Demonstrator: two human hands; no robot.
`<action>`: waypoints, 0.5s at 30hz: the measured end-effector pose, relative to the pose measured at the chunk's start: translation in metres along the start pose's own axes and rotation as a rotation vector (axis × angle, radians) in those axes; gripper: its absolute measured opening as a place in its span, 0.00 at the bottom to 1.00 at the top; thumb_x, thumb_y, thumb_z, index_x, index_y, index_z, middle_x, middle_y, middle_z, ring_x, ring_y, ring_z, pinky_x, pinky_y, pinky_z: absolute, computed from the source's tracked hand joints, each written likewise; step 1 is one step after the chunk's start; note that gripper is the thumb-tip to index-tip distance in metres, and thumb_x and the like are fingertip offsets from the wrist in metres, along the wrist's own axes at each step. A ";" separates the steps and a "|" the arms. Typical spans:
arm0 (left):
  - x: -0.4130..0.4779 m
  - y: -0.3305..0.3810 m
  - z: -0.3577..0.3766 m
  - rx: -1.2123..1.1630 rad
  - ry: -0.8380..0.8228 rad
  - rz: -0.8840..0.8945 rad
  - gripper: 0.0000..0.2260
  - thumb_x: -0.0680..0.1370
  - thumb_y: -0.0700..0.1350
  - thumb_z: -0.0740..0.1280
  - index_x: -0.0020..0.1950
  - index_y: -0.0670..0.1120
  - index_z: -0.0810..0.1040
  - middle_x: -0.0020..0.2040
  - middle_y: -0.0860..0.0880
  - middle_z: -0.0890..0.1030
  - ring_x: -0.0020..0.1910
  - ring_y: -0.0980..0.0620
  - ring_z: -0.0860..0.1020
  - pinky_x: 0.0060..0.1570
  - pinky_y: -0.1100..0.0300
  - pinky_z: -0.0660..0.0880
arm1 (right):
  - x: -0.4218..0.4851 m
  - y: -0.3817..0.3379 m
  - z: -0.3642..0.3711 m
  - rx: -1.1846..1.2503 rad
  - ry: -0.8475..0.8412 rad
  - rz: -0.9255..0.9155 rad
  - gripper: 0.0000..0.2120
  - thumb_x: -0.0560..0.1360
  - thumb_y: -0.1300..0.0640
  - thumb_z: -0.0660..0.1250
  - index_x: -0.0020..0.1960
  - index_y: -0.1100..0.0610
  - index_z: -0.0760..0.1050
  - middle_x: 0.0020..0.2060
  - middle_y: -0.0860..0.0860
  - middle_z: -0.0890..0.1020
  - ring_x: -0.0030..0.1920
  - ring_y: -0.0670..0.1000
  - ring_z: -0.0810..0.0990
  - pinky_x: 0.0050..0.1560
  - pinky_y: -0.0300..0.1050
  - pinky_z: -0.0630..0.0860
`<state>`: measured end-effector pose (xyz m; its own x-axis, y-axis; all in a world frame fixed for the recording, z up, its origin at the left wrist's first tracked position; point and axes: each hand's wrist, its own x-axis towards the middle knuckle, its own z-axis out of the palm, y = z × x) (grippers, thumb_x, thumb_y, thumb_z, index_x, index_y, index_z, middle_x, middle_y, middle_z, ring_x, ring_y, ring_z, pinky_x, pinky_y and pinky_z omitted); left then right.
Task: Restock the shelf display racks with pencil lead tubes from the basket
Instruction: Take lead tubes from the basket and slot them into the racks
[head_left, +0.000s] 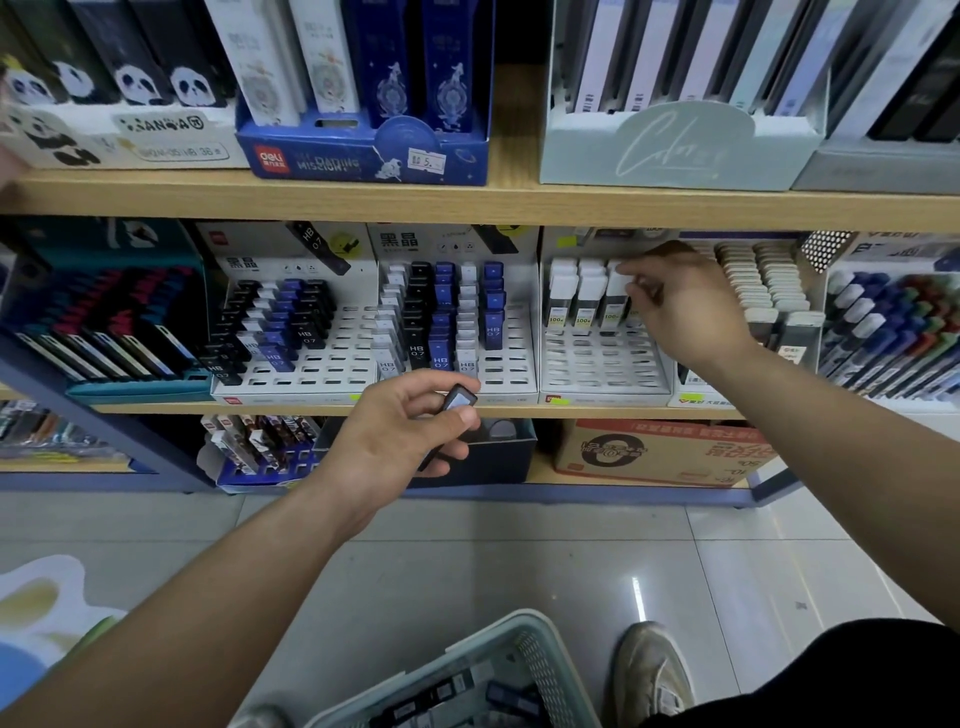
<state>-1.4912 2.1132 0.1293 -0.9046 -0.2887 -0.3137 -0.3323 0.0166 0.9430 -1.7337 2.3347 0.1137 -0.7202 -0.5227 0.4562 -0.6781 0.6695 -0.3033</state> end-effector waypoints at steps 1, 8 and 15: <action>0.000 0.000 0.000 -0.005 0.005 -0.001 0.09 0.79 0.41 0.71 0.57 0.52 0.81 0.46 0.49 0.87 0.37 0.54 0.83 0.37 0.61 0.79 | 0.000 0.000 0.000 -0.008 -0.012 0.003 0.12 0.78 0.60 0.67 0.60 0.57 0.82 0.49 0.59 0.82 0.47 0.59 0.80 0.53 0.51 0.78; 0.002 -0.002 0.002 -0.055 0.023 -0.012 0.09 0.78 0.36 0.70 0.57 0.45 0.79 0.50 0.47 0.86 0.40 0.53 0.84 0.38 0.63 0.78 | -0.005 -0.006 -0.006 -0.086 -0.083 0.064 0.14 0.76 0.59 0.69 0.61 0.56 0.81 0.57 0.57 0.80 0.60 0.57 0.76 0.61 0.49 0.75; 0.000 0.001 0.002 -0.143 0.034 0.026 0.12 0.77 0.33 0.70 0.59 0.43 0.80 0.54 0.43 0.82 0.43 0.49 0.85 0.43 0.65 0.80 | -0.023 -0.107 -0.023 0.541 -0.390 0.075 0.08 0.78 0.55 0.70 0.56 0.51 0.81 0.45 0.43 0.82 0.45 0.45 0.82 0.50 0.42 0.79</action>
<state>-1.4922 2.1145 0.1295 -0.9019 -0.3221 -0.2877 -0.2656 -0.1114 0.9576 -1.6414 2.2868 0.1552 -0.6996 -0.7056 0.1126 -0.5290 0.4055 -0.7455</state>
